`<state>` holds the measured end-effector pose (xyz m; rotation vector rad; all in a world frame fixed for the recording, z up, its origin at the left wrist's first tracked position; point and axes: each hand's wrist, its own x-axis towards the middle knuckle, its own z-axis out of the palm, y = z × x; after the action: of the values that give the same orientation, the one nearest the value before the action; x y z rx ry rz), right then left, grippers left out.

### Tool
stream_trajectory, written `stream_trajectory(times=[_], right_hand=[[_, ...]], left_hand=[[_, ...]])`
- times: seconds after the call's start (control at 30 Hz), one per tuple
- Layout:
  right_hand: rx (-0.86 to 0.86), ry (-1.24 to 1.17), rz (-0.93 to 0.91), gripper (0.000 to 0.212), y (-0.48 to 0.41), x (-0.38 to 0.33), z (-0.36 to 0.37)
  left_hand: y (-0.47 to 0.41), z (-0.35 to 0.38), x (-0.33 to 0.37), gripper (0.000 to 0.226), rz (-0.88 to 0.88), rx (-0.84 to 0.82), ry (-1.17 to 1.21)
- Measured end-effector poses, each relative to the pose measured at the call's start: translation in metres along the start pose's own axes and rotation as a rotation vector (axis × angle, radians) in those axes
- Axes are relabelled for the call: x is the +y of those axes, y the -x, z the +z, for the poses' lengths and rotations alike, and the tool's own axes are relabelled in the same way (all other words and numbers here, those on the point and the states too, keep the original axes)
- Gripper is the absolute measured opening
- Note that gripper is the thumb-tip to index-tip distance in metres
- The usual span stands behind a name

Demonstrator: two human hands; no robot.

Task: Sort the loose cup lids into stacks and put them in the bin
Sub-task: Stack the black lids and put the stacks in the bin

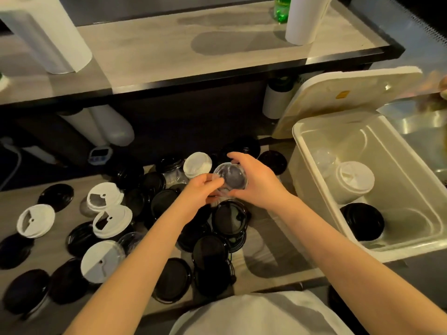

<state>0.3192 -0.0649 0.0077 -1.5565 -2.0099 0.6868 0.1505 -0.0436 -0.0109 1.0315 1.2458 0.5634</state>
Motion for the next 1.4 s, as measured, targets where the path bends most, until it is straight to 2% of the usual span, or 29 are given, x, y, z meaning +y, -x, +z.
stream_trajectory(times=[0.2, 0.3, 0.4, 0.47, 0.57, 0.63, 0.8, 1.0, 1.13, 1.23, 1.4], right_hand=[[-0.111, 0.011, -0.116, 0.084, 0.008, -0.017, 0.007], [-0.101, -0.049, -0.061, 0.080, 0.012, -0.009, 0.005], [-0.105, 0.068, 0.068, 0.072, 0.017, 0.011, 0.009], [-0.252, 0.184, 0.151, 0.081, 0.024, 0.024, 0.020], [-0.523, 0.394, 0.122, 0.102, 0.043, 0.014, 0.053], [-0.538, 0.467, 0.105, 0.104, 0.045, 0.014, 0.067], [-0.407, 0.417, 0.103, 0.096, 0.040, 0.015, 0.068], [-0.118, 0.048, 0.148, 0.094, 0.050, 0.003, 0.023], [0.083, -0.129, 0.167, 0.090, 0.066, 0.005, -0.017], [0.185, -0.167, 0.168, 0.088, 0.078, 0.009, -0.047], [0.386, -0.213, 0.219, 0.086, 0.099, 0.025, -0.101]], left_hand=[[0.018, -0.014, -0.008, 0.031, -0.001, 0.021, 0.056], [0.020, -0.019, -0.007, 0.030, 0.011, 0.097, 0.002], [0.021, -0.033, -0.011, 0.034, -0.006, 0.238, 0.032], [0.026, -0.043, -0.016, 0.035, -0.017, 0.281, 0.071], [0.049, -0.066, -0.034, 0.036, -0.008, 0.333, 0.108], [0.051, -0.072, -0.039, 0.039, -0.005, 0.348, 0.132], [0.055, -0.069, -0.033, 0.044, 0.016, 0.339, 0.140], [0.060, -0.027, 0.001, 0.040, 0.115, 0.251, 0.224], [0.064, 0.018, 0.034, 0.020, 0.210, 0.177, 0.355], [0.061, 0.044, 0.053, 0.010, 0.266, 0.189, 0.377], [0.043, 0.082, 0.075, 0.027, 0.277, 0.126, 0.301]])
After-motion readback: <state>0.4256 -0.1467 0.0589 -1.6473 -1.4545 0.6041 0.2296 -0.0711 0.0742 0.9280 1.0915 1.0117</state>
